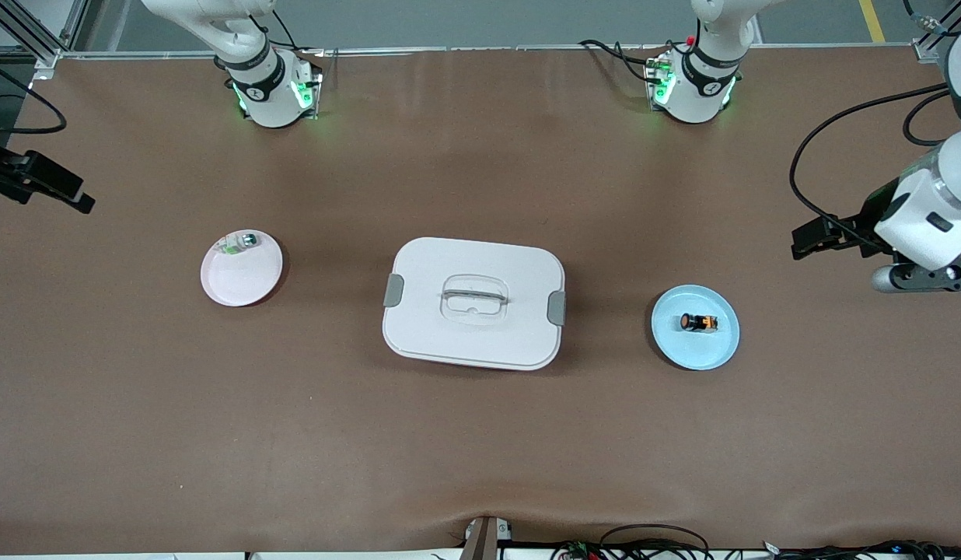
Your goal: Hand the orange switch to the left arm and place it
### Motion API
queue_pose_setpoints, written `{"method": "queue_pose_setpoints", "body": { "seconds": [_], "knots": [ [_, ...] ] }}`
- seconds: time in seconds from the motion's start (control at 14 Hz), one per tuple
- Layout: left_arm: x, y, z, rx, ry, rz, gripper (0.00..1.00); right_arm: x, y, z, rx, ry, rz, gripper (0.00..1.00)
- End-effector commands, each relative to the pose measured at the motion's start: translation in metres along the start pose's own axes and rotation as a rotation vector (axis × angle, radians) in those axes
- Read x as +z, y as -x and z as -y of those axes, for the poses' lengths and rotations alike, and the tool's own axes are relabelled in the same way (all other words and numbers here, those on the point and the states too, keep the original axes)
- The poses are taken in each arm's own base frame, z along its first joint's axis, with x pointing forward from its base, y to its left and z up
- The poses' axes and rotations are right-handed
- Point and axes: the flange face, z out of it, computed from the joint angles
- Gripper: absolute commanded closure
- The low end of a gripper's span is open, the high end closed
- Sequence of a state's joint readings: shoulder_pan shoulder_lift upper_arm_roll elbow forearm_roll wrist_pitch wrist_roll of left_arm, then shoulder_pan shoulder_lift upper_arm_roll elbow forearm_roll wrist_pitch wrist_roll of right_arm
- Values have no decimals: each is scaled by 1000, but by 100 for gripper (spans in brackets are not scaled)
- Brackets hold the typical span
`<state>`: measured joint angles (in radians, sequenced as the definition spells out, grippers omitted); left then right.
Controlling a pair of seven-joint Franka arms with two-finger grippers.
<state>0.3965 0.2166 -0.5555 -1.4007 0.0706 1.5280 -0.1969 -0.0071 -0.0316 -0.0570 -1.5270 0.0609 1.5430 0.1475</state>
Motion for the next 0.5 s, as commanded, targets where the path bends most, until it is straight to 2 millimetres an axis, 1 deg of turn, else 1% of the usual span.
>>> {"method": "queue_pose_setpoints", "body": {
  "seconds": [0.0,0.07,0.21,0.29,0.36,0.43],
  "knots": [
    [-17,9,19,-55,126,27,0,-15,-7,-14,-20,15,-25,0],
    [-30,16,30,-81,130,7,0,-16,-8,-17,-34,15,-27,0],
    [-38,24,25,-80,101,-5,0,-18,-8,-23,-26,17,-32,0],
    [-43,28,22,-79,94,-13,0,-18,-8,-21,-28,15,-30,0],
    [-45,33,18,-74,82,-11,0,-17,-7,-21,-31,17,-23,0],
    [-47,41,8,-61,69,-11,0,-17,-7,-21,-32,17,-23,0]
  ]
}}
